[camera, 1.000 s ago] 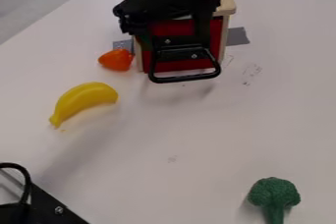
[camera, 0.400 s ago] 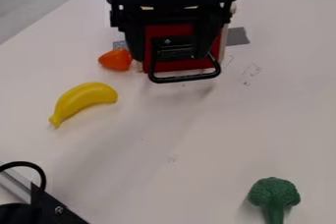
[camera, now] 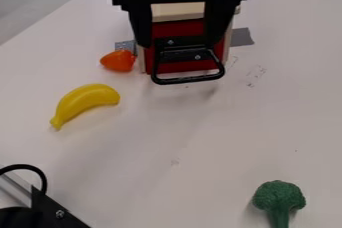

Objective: Opened and closed the drawer

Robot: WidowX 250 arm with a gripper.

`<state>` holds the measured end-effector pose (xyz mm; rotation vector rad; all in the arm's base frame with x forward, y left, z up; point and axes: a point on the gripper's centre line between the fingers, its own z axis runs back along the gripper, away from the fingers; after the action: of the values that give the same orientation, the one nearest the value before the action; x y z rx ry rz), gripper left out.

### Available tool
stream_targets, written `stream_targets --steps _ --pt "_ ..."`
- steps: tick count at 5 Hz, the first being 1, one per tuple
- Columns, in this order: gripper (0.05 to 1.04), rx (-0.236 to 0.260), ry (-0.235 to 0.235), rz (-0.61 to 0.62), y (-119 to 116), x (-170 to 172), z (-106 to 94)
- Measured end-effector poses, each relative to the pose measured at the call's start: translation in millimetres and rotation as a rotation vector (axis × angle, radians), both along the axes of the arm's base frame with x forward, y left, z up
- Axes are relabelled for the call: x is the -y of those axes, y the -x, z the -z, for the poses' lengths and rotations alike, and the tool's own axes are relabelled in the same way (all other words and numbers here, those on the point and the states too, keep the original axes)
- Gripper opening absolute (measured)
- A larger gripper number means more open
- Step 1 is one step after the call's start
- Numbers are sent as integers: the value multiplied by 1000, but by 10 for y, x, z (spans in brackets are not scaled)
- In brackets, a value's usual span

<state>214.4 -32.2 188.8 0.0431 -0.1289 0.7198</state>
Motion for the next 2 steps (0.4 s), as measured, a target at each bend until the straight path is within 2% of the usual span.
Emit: stream_targets --steps 1,2 --pt "999 8 51 -16 -37 -22 -138" --pt "999 17 83 -48 -67 -105 -177"
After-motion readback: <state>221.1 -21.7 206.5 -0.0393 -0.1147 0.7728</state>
